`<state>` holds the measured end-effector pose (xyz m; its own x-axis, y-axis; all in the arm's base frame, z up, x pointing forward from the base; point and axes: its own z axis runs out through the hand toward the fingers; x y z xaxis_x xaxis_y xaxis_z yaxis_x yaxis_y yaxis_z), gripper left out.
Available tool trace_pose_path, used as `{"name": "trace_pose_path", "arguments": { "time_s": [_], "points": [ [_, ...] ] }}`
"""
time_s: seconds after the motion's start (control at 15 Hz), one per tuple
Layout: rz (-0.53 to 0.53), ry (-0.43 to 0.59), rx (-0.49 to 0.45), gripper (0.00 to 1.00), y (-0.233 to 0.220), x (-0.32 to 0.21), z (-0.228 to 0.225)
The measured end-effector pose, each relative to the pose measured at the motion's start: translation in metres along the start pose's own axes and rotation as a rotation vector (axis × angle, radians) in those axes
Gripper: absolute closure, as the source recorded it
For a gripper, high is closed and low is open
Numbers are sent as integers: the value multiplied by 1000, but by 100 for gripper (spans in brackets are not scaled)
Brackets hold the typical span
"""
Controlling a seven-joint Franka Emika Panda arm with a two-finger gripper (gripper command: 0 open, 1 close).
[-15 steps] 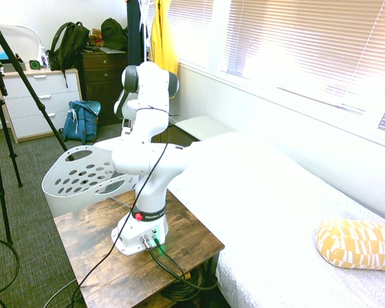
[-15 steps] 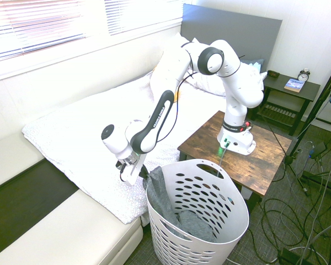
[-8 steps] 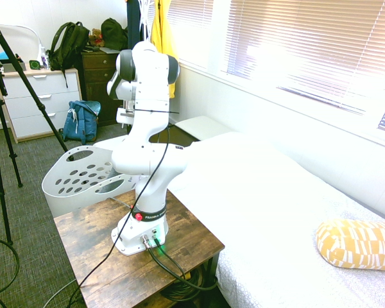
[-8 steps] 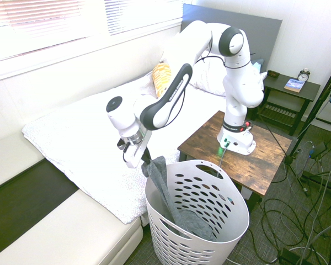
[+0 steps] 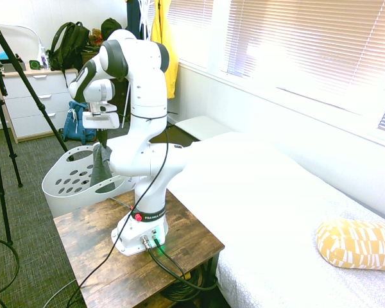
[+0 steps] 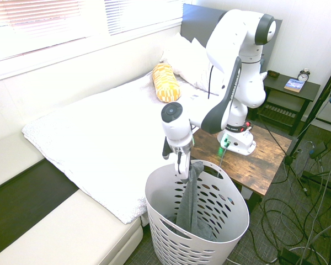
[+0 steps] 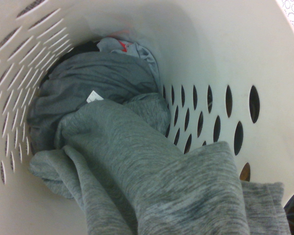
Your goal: Put my clothes in the laundry bag
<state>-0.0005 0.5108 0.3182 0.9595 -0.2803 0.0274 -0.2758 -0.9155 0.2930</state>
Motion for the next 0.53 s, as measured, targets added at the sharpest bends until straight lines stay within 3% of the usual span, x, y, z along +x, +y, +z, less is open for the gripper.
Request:
{"name": "trace_pose_path", "arguments": {
  "time_s": [0.53],
  "points": [
    [39, -1, 28, 0, -15, 37, 0]
  ]
}}
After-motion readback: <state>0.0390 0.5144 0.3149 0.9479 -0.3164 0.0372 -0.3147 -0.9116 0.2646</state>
